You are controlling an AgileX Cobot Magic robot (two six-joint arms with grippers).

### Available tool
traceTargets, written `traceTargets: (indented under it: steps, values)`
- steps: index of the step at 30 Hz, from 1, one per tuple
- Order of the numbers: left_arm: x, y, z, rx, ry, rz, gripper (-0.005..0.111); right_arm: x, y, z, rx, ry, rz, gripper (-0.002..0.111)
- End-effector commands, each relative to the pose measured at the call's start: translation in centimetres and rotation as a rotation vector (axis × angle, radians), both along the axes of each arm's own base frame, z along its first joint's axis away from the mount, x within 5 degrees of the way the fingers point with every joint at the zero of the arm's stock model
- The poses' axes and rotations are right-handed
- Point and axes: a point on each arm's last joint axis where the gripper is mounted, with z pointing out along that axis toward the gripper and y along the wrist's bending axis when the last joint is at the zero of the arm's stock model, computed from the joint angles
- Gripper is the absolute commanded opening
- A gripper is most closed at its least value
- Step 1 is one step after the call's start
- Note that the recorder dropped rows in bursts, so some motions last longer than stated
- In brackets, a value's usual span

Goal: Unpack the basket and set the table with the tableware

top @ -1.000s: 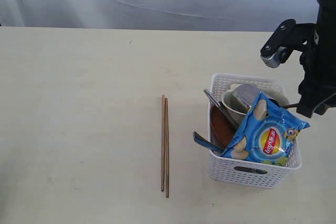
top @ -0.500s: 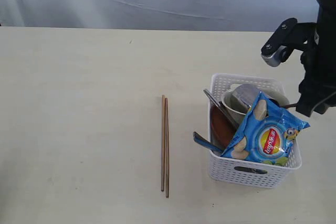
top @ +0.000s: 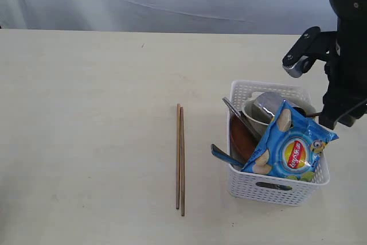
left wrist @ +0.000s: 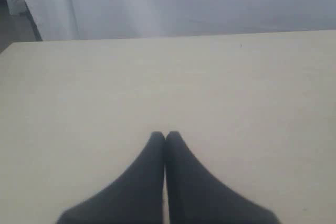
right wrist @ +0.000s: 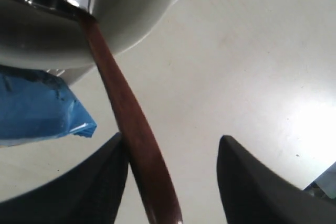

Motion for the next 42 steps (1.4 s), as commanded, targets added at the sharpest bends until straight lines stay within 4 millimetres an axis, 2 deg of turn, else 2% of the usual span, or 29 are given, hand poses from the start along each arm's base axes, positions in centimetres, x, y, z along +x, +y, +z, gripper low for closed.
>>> traceTargets:
  steps: [1, 4, 5, 6, 7, 9, 10, 26, 35, 42]
  values:
    - [0.0, -0.1, -0.1, -0.015, -0.004, -0.006, 0.000, 0.1, -0.1, 0.0, -0.002, -0.007, -0.003, 0.049]
    - [0.0, -0.1, -0.1, -0.015, -0.004, -0.006, 0.000, 0.1, -0.1, 0.0, -0.002, -0.007, -0.003, 0.046]
    - [0.0, -0.1, -0.1, -0.015, -0.004, -0.006, 0.000, 0.1, -0.1, 0.0, -0.002, -0.007, -0.003, 0.035]
    - [0.0, -0.1, -0.1, -0.015, -0.004, -0.006, 0.000, 0.1, -0.1, 0.0, -0.002, -0.007, -0.003, 0.030]
    - [0.0, -0.1, -0.1, -0.015, -0.004, -0.006, 0.000, 0.1, -0.1, 0.0, -0.002, -0.007, -0.003, 0.017]
    - [0.0, -0.1, -0.1, -0.015, -0.004, -0.006, 0.000, 0.1, -0.1, 0.0, -0.001, -0.009, -0.002, 0.003]
    - [0.0, -0.1, -0.1, -0.015, -0.004, -0.006, 0.000, 0.1, -0.1, 0.0, -0.001, -0.009, -0.002, 0.000]
    - [0.0, -0.1, -0.1, -0.015, -0.004, -0.006, 0.000, -0.2, -0.3, 0.1, -0.037, 0.068, 0.104, 0.000]
    - [0.0, -0.1, -0.1, -0.015, -0.004, -0.006, 0.000, -0.4, 2.0, 0.6, -0.147, 0.024, 0.242, 0.000]
    - [0.0, -0.1, -0.1, -0.015, -0.004, -0.006, 0.000, -0.6, 2.7, 1.5, -0.210, -0.064, 0.248, 0.000]
